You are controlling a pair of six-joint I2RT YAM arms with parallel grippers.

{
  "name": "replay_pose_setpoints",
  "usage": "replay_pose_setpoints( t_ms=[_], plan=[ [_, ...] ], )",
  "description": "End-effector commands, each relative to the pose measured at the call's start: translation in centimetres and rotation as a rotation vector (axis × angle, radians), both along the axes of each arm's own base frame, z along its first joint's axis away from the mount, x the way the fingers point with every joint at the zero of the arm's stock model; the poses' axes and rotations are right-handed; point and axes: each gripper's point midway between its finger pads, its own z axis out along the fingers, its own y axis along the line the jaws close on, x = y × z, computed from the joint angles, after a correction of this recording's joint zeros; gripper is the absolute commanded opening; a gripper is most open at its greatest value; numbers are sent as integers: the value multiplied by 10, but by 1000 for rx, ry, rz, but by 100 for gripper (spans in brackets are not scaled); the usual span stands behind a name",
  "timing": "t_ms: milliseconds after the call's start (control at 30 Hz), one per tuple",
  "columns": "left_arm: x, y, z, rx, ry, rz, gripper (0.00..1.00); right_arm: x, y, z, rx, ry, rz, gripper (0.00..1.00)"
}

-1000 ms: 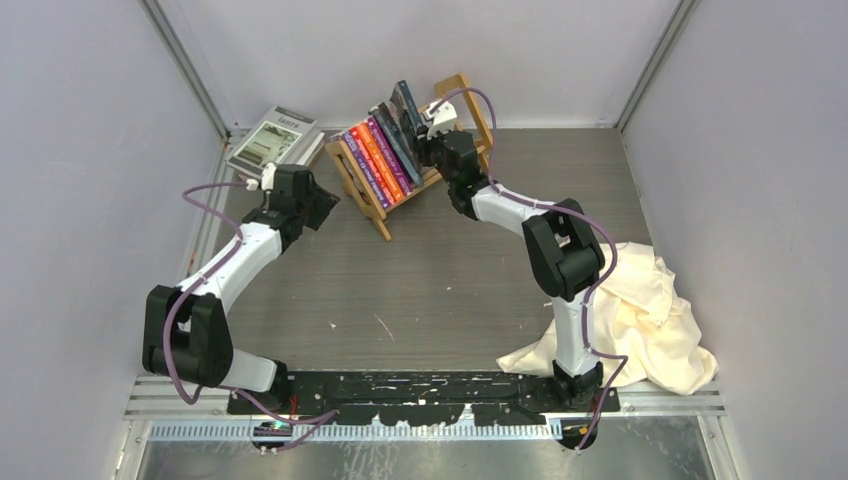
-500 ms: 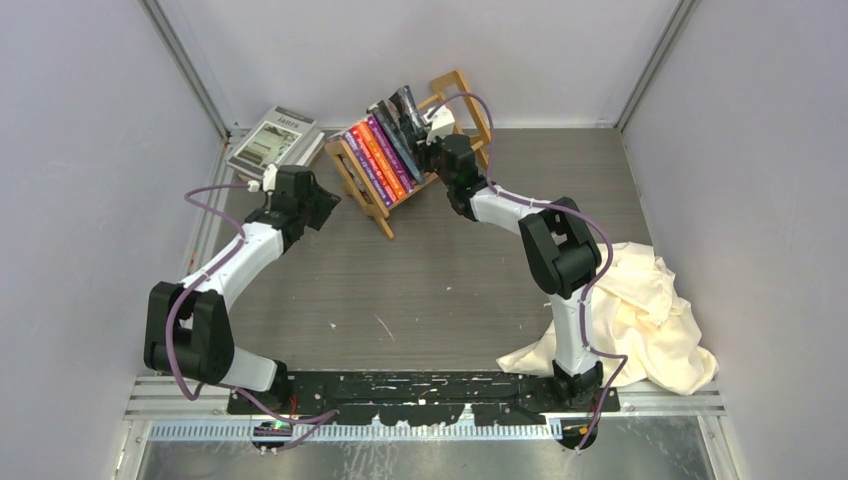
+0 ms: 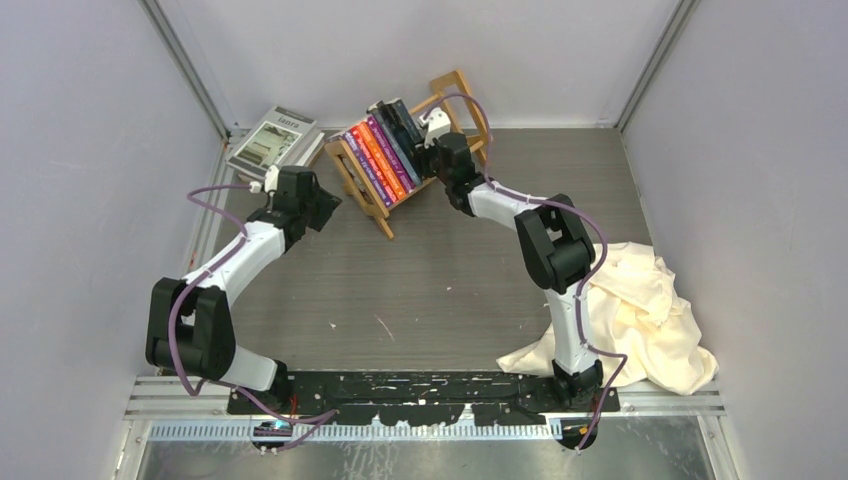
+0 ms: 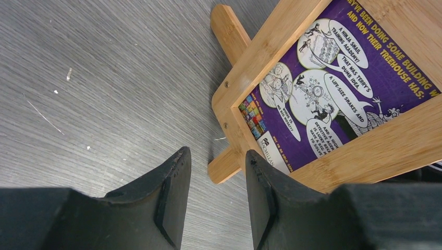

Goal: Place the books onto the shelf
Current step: Place the book on the shelf.

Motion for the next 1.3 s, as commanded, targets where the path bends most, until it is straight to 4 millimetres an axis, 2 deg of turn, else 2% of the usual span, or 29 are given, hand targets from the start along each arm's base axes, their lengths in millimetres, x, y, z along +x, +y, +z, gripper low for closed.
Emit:
replay_pose_setpoints(
  t_ms=[0,200,433,567,1033,1267],
  plan=[
    [14,-4,21,-17,-69,2,43,15,7,41,50,-66,13,46],
    [17,-5,24,-17,-67,0,43,24,9,57,58,-76,19,43],
    [21,-7,26,-15,-62,-5,43,33,15,67,79,-47,64,8],
    [20,-7,24,-13,-58,-5,43,30,18,66,81,-37,89,4],
    [20,-10,25,-26,-62,-2,43,3,26,62,88,-18,183,2],
    [19,-8,27,-25,-68,8,43,-14,37,67,107,-19,233,1]
  ],
)
